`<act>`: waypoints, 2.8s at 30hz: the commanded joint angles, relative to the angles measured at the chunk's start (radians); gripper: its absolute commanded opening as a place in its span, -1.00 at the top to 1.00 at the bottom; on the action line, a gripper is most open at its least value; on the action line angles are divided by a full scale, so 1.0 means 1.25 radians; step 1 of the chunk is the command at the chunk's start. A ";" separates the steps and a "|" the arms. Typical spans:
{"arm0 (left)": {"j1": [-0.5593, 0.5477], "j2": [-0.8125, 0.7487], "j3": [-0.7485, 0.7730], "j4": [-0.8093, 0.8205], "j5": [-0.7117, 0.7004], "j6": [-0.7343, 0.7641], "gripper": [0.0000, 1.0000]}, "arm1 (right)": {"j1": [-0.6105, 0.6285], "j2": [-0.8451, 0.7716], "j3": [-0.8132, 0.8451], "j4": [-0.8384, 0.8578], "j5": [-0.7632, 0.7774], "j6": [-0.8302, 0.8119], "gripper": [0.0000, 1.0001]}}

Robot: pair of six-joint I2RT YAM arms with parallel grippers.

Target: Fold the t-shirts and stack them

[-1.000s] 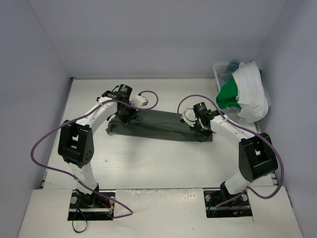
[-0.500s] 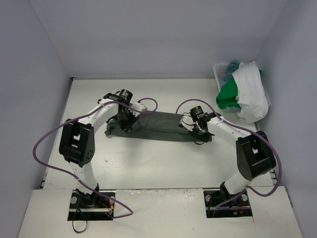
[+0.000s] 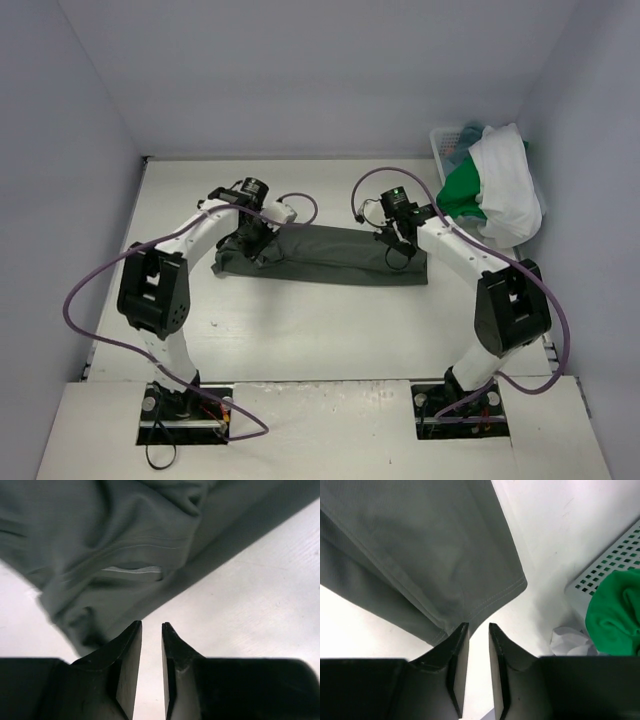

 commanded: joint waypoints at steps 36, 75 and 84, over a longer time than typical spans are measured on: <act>0.092 0.145 0.208 0.309 -0.051 -0.061 0.15 | -0.003 0.115 -0.048 0.061 -0.104 0.040 1.00; 0.125 0.096 0.161 0.249 -0.089 -0.025 1.00 | 0.000 0.081 -0.075 0.063 -0.126 0.064 1.00; 0.138 0.035 0.111 0.206 -0.101 -0.013 1.00 | 0.015 0.083 -0.081 0.062 -0.123 0.077 1.00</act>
